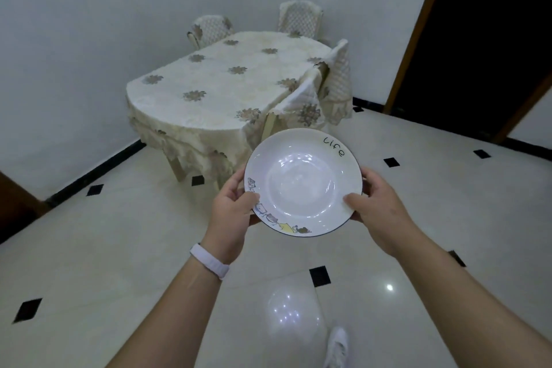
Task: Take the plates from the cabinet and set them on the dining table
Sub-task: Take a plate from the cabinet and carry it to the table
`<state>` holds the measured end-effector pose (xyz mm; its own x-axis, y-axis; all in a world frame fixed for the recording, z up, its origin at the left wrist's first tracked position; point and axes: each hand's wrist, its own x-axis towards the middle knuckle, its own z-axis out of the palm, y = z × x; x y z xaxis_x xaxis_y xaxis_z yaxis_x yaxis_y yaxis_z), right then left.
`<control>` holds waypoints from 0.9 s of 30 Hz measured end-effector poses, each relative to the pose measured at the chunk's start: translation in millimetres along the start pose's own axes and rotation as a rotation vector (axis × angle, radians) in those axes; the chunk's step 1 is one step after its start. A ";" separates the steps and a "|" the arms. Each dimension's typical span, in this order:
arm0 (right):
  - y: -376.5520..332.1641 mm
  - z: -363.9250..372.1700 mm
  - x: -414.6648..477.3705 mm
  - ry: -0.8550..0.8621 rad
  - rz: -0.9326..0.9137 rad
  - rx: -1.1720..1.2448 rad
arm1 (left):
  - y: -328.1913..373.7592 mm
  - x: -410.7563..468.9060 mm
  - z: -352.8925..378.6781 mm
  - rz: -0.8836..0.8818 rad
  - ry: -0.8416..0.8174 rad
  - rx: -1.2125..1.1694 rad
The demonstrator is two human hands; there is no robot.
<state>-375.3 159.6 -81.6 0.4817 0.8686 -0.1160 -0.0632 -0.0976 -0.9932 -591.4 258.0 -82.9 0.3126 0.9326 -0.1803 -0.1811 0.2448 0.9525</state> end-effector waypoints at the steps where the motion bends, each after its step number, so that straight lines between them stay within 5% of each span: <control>1: -0.5 -12.8 10.5 0.010 -0.002 0.011 | -0.5 10.2 16.3 -0.002 -0.012 0.006; 14: -29.5 -198.6 129.9 0.114 -0.048 0.098 | -9.6 124.3 232.5 0.027 -0.113 0.043; 27: -44.3 -300.2 189.8 0.261 -0.083 0.183 | -19.7 210.8 358.1 -0.006 -0.297 0.093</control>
<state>-18.8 182.9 -62.0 0.6981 0.7137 -0.0566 -0.1594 0.0778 -0.9841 -188.0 354.9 -51.8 0.5745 0.8096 -0.1199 -0.0961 0.2123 0.9725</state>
